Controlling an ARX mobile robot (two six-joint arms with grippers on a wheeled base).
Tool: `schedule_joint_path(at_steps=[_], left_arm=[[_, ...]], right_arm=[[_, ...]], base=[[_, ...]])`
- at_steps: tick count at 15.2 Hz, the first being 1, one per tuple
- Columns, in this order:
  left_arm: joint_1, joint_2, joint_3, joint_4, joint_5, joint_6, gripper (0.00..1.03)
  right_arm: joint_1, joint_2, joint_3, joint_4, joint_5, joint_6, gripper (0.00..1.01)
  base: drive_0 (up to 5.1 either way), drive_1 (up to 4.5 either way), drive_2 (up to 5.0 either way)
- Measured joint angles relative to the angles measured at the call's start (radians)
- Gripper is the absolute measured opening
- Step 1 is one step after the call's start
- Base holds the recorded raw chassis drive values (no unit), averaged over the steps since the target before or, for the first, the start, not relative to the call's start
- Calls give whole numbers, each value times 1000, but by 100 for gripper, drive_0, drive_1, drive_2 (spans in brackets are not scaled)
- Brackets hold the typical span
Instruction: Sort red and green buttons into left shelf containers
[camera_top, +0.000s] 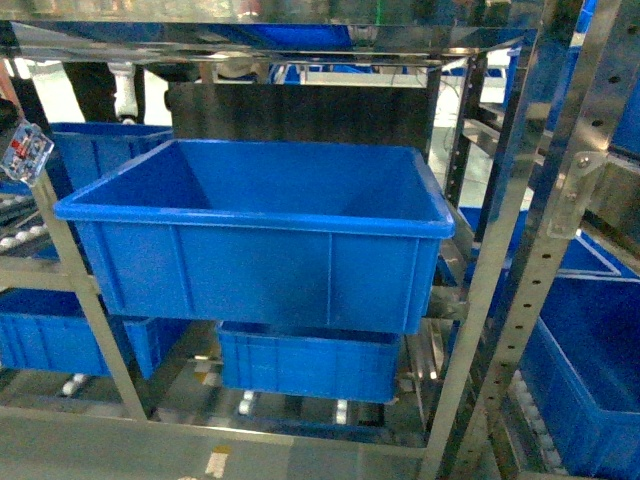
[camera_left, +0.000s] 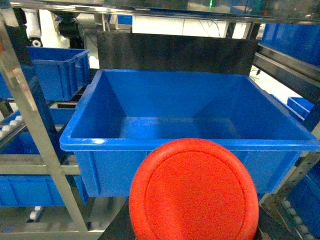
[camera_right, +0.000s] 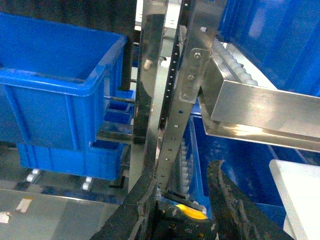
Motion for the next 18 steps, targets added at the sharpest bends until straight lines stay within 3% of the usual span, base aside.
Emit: schedule_joint_path(at_steps=[18], left_arm=[[1,1,-2,-7,-3,0,24]], right_arm=[[0,-1,0,0,0,0,28]], base=[[-258,492,-234]])
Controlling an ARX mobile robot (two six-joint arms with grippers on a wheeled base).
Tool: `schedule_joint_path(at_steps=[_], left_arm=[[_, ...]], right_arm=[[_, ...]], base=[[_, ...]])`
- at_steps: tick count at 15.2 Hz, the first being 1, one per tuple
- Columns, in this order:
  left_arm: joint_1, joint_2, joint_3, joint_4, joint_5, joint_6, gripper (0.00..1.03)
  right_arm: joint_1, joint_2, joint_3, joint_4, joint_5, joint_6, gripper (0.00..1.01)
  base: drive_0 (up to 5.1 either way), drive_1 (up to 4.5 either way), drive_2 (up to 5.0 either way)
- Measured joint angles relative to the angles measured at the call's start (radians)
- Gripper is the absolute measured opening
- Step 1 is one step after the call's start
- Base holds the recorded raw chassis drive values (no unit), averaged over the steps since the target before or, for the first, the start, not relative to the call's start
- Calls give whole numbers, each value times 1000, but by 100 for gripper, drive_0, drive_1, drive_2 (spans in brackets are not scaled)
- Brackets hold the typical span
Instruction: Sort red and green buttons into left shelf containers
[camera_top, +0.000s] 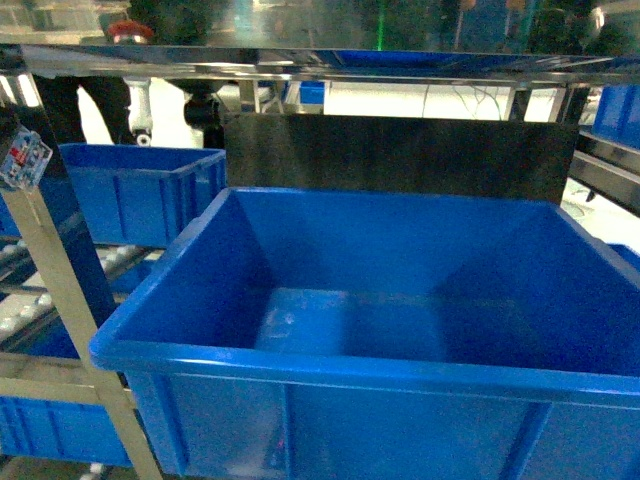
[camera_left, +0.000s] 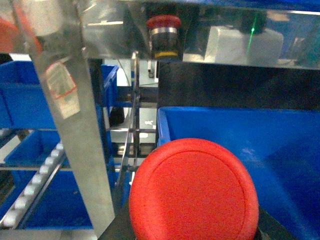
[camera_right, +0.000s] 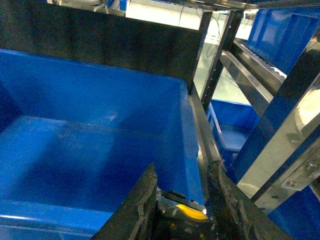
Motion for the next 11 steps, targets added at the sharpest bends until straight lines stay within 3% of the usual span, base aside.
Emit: schedule_joint_path(at_steps=[11], left_arm=[[0,-3,0,7,0,0,24]], right_arm=[[0,2,0,1,3,0,28]], base=[[-272,500,-225]])
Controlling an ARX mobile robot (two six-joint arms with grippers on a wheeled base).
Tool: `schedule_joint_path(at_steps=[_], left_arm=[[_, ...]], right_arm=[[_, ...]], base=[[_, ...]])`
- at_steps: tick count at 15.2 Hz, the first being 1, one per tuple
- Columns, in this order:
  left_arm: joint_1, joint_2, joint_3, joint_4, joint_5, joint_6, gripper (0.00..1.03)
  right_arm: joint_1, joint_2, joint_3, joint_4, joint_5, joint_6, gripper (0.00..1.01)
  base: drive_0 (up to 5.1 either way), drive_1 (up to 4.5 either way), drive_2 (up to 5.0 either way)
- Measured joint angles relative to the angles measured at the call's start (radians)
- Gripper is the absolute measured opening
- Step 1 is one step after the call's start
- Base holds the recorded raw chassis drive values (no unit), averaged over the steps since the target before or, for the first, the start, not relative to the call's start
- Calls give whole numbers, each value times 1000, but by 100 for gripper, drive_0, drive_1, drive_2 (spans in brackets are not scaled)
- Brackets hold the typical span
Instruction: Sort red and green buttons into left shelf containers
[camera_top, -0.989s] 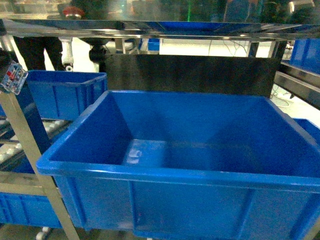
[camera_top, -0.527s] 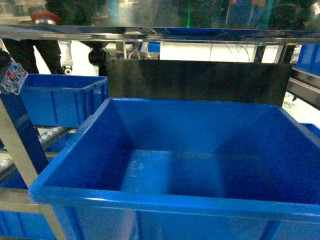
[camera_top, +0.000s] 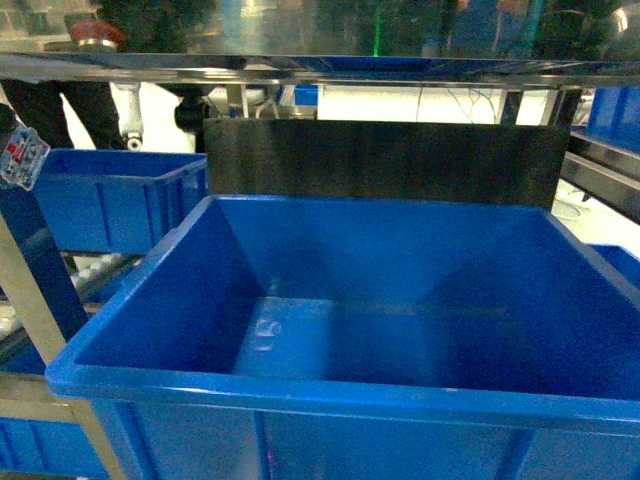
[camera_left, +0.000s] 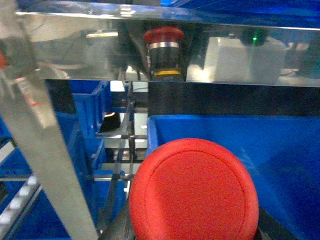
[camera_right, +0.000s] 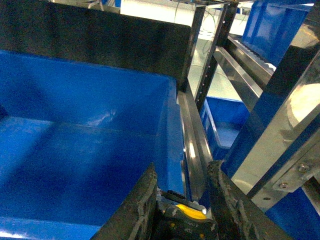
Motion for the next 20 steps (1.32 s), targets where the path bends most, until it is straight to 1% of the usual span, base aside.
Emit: schedule_joint_path(at_steps=[2,3,6,7,8,9,10,12,15,16,17,18,20], left_arm=[[-10,-2,0,-5,13,0,24],[-5,0,0,-3,9,0,24],[0,0,0,-2,2,0,24],[-2,0,0,-2,3,0,24],[-3,0,0,-2,3,0,24],[-3,0,0,-2,3,0,24],[-3,0,0,-2,3,0,24],[-3,0,0,-2,3,0,24],[-3,0,0,-2,3,0,24],[-3,0,0,-2,3,0,24],[-3,0,0,-2,3,0,24],[-3,0,0,-2,3,0,24],[-3,0,0,-2,3,0,24]], right_arm=[[-1,-2,0,-3,5,0,28],[0,-2,0,0,5,0,28],[0,-2,0,-1,1,0,28],[0,4,0,-5,-13,5,28],[6,40,6,9,-24,5,28],[24,102,24,28,-39,7,28],[50,160,44,63,-41,10,28],[93,289,112,128,-44,34,28],[134,496,198,152,-33,68,28],[139,559,230,152,-38,76,28],[138,620,271,143,-40,93,28],[137,674,317,112,-40,113,28],[137,748,395,50,-56,145,28]], base=[[-272,500,-225],[-272,500,-225],[0,0,0],[0,0,0],[0,0,0],[0,0,0],[0,0,0],[0,0,0],[0,0,0],[0,0,0],[0,0,0],[0,0,0],[0,0,0]])
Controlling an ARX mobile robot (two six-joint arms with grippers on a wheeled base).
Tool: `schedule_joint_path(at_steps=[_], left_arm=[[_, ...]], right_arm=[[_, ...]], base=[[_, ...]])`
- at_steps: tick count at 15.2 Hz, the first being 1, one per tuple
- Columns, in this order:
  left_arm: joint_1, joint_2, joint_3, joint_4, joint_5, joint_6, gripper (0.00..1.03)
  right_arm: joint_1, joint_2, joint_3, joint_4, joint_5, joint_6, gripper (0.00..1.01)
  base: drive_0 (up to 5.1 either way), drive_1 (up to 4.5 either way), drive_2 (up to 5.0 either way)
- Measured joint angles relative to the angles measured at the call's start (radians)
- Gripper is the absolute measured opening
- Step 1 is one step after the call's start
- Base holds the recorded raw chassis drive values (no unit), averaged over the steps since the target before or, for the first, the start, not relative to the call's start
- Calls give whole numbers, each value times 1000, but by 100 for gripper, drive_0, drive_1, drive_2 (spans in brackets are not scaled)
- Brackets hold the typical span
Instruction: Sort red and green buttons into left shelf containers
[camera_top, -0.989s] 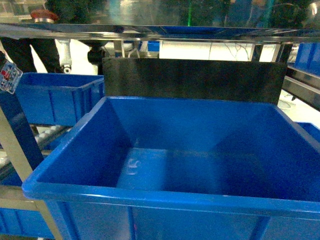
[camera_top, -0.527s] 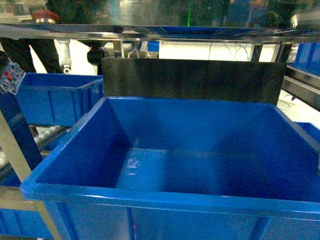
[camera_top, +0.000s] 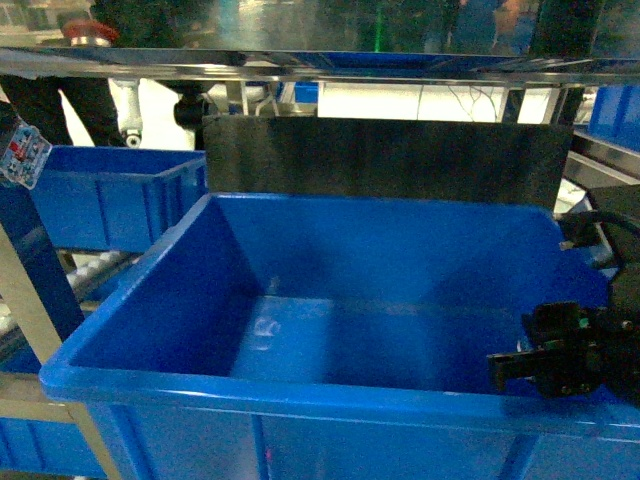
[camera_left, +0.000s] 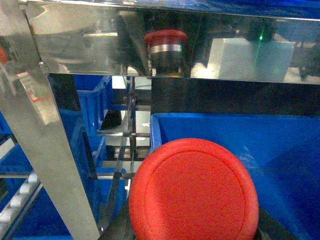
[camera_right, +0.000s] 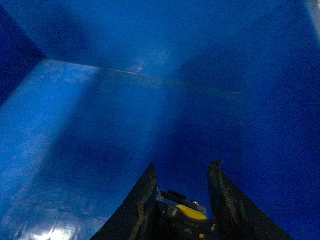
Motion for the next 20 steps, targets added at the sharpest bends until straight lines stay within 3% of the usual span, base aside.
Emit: schedule_joint_path(at_steps=[4,10,11,12,16,18,20], left_arm=[[0,0,0,0,0,0,24],[0,0,0,-1,0,0,24],[0,0,0,0,0,0,24],[0,0,0,0,0,0,24],[0,0,0,0,0,0,24],[0,0,0,0,0,0,24],[0,0,0,0,0,0,24]], right_arm=[[0,63,114,-63,-18,30,31],[-21,38,74,5,-18,38,94],[-29,17,47,39,-12,43,100],[-30,-22,-2,92,2,38,97],[-48,-279,-248,299,67,-45,98],[-73,-445,-360,227,90,-43,98],[-56,-721,-498,77,146,-48,98]], base=[[0,0,0],[0,0,0],[0,0,0],[0,0,0],[0,0,0],[0,0,0],[0,0,0]])
